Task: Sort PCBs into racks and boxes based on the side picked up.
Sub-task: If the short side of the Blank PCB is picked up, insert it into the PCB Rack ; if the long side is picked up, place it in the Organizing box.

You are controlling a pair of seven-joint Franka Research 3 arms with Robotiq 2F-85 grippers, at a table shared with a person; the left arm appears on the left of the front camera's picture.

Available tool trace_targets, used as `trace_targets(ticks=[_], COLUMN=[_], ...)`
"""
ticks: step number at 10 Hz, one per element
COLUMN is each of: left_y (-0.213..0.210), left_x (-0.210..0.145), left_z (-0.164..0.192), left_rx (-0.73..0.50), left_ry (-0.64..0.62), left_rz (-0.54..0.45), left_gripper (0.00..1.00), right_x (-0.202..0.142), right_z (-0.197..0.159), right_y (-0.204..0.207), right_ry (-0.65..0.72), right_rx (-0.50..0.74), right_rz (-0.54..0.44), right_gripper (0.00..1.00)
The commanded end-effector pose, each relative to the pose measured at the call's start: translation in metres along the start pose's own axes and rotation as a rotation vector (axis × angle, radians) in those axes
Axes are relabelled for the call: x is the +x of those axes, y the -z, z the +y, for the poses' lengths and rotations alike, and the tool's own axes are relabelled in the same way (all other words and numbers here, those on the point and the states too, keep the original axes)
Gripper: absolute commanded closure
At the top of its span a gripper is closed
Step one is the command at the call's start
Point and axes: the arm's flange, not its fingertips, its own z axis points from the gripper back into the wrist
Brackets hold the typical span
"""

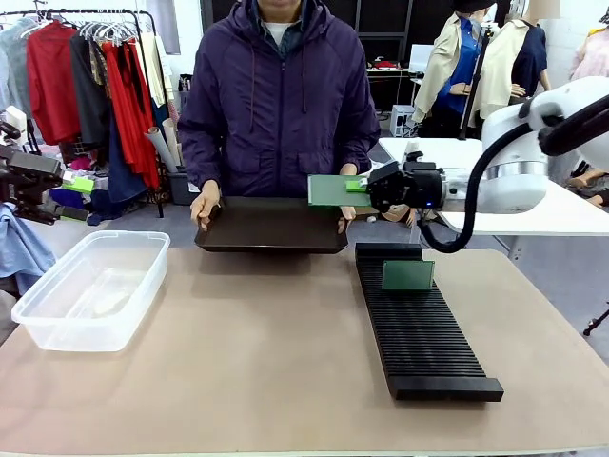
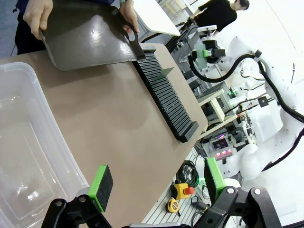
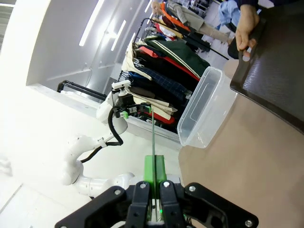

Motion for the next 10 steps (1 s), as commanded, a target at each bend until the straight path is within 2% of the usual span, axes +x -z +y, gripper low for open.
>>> trace_targets(ticks=[1,4,10], left_y=[-0.001,-0.001,-0.001], left_x=[0.0,0.0,0.0], left_z=[-0.002,-0.002,-0.002], left_rx=[-0.008,-0.008,-0.008], left_ry=[0.002,0.002,0.002], left_rz=[0.0,0.0,0.0], left_gripper=[0.0,0.0,0.0], right_x=[-0.015,-0.036,-0.071], right_z=[0.015,0.015,-0.008], right_y=[-0.025,-0.08,-0.127], right_ry=[-0.077,-0.198,-0.367], right_rx=[-0.005,-0.062,0.06], right_rz=[0.01,0.019,0.0], right_gripper=[1.0,1.0,1.0])
